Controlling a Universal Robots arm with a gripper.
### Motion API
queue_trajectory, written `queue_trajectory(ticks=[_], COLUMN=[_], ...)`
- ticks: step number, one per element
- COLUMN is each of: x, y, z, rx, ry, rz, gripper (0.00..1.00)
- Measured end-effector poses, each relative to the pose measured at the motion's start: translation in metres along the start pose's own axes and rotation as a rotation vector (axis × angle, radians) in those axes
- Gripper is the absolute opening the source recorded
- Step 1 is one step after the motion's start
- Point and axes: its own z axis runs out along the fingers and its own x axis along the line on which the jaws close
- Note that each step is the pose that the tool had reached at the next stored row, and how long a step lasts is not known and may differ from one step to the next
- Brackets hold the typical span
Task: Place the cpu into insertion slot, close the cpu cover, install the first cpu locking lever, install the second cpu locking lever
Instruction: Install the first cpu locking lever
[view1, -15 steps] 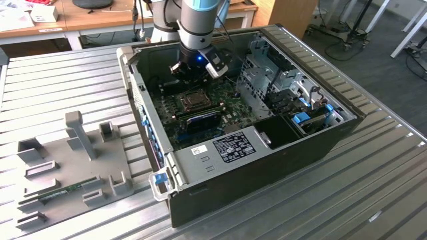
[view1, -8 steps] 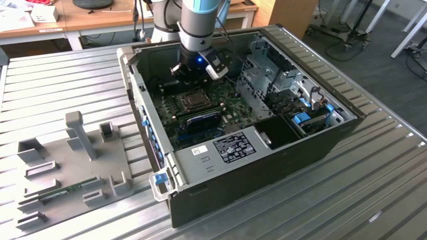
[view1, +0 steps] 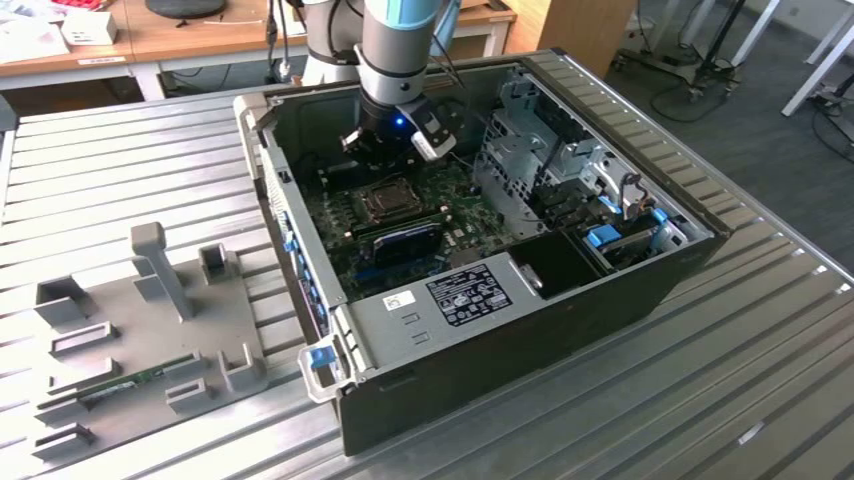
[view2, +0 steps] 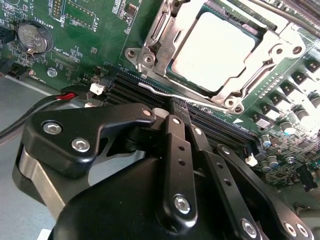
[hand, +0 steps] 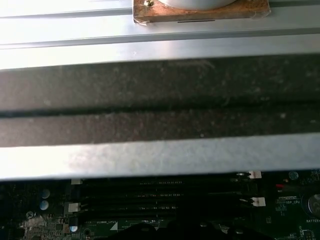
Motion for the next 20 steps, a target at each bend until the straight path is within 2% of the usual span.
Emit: queue_trajectory(ticks=[7, 15, 17, 19, 20], x=[0.0, -0.0002, -0.0002, 0.0, 0.0001], y=[0.0, 0.0021, 0.0021, 0.002, 0.0021], z=[-0.0001, -0.0097, -0.0097, -0.0098, -0.0097], rx=[0.0, -0.0023, -0.0057, -0.0185, -0.0208], ry=[-0.0001, -0.0004, -0.0015, -0.0071, -0.0087], rz=[0.0, 0.0, 0.0, -0.001, -0.001], gripper=[0.1, 0.1, 0.1, 0.1, 0.1])
